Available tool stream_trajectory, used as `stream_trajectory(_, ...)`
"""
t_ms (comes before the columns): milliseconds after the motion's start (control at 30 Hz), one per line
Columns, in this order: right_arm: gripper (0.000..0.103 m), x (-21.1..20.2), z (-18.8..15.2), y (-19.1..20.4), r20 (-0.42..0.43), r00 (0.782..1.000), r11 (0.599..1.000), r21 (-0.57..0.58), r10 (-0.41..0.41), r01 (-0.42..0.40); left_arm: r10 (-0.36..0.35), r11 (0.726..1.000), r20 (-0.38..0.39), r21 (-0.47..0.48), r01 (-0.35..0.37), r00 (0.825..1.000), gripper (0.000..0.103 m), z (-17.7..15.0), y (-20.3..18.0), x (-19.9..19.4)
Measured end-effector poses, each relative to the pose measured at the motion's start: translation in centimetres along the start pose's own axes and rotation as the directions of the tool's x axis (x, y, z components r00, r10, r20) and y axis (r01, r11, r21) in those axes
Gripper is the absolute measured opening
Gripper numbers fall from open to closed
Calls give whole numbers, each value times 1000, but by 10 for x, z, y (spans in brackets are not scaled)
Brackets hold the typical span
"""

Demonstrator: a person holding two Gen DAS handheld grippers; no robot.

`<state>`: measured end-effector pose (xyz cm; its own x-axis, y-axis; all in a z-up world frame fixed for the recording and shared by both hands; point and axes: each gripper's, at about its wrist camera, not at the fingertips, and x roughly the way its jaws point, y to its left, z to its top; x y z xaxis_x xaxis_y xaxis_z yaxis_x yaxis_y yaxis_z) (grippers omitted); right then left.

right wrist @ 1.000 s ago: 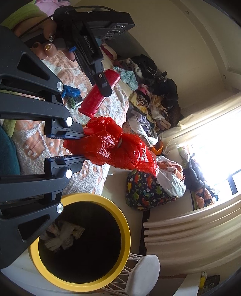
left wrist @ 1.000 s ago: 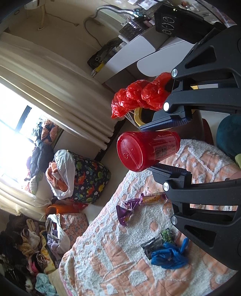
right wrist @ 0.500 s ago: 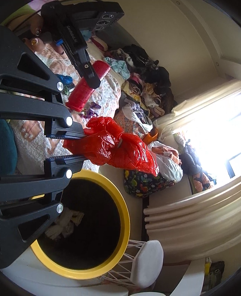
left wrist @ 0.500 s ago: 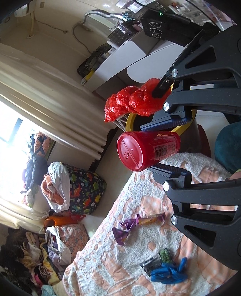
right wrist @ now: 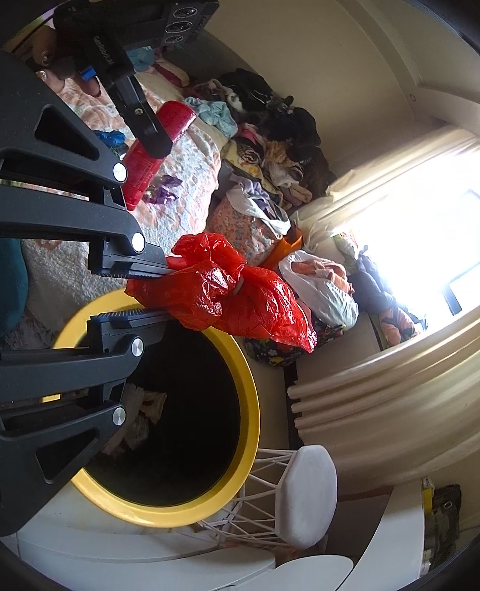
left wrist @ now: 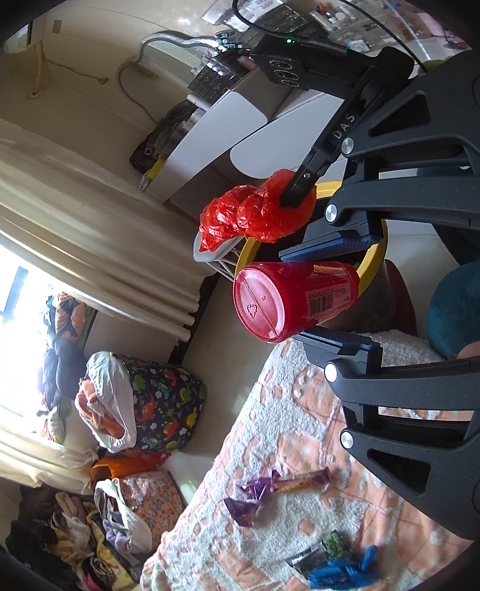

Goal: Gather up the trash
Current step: 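Carry the red bag and red bottle over the yellow bin with both tools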

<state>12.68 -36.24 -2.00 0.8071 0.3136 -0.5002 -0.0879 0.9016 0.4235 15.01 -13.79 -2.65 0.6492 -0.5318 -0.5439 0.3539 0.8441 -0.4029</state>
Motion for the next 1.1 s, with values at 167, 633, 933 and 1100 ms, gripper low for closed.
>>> stream_trajectory(167, 13, -1, 5, -15, 9, 1000, 999, 33, -22, 22, -14, 1000, -17, 26, 14, 1000, 27, -2, -11, 9)
stream_trajectory(633, 13, -6, 7, -50, 15, 997, 991, 117, -71, 69, -36, 997, -64, 66, 41, 997, 27, -8, -32, 37)
stream_trajectory(933, 13, -5, 4, -62, 3, 996, 984, 154, -94, 93, -36, 996, -94, 81, 43, 995, 27, -11, -40, 58)
stream_trajectory(1100, 13, -2, 2, -72, -17, 994, 978, 179, -106, 107, -36, 995, -109, 88, 45, 993, 27, -11, -43, 71)
